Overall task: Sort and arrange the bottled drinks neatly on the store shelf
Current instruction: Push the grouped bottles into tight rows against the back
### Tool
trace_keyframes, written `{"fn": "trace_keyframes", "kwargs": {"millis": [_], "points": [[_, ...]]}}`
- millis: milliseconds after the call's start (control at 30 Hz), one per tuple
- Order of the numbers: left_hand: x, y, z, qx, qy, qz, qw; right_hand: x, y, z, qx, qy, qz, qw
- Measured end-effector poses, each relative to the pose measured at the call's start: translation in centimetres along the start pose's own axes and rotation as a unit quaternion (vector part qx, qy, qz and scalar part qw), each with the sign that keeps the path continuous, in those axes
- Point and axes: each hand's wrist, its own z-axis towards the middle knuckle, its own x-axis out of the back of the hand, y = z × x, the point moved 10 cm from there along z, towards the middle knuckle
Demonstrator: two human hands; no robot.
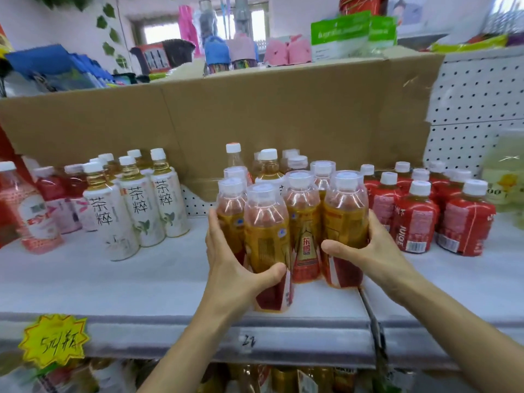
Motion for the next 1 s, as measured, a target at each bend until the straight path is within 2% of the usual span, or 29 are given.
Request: {"fn": "trace_keyframes", "kwargs": {"millis": [333,500,600,700,767,867,1000], "points": [[0.3,-0.1,-0.3,0.003,-0.015,-0.025,1.0,-3.0,-0.3,-0.8,0.013,-0.017,-0.078,0.997],[1.0,-0.6,0.1,0.041,-0.009,-0.048,0.998,-1.3,-5.2,0.7,0.124,0.016,-0.041,0.991],[3.4,0.4,2.5,0.02,0.049,-0.058,0.997,-0.2,-8.9,2.5,0.175,0.031,-0.08,0.981],[6.4,2.1,6.8,0.0,0.118,-0.067,0.991,-0.7,-12.6,4.6,0.213,-0.008,-0.144,0.966],[7.6,3.2,10.3,-0.001,0.127,-0.087,0.988,-2.0,-14.4,6.4,0.219,-0.063,-0.198,0.953],[7.0,3.1,15.1,0.038,0.071,-0.067,0.995,-4.8,-15.7,9.3,0.198,-0.152,-0.255,0.934],[5.1,1.8,20.0,0.063,-0.016,-0.021,0.998,-8.1,-15.9,12.7,0.154,-0.218,-0.315,0.911]]}}
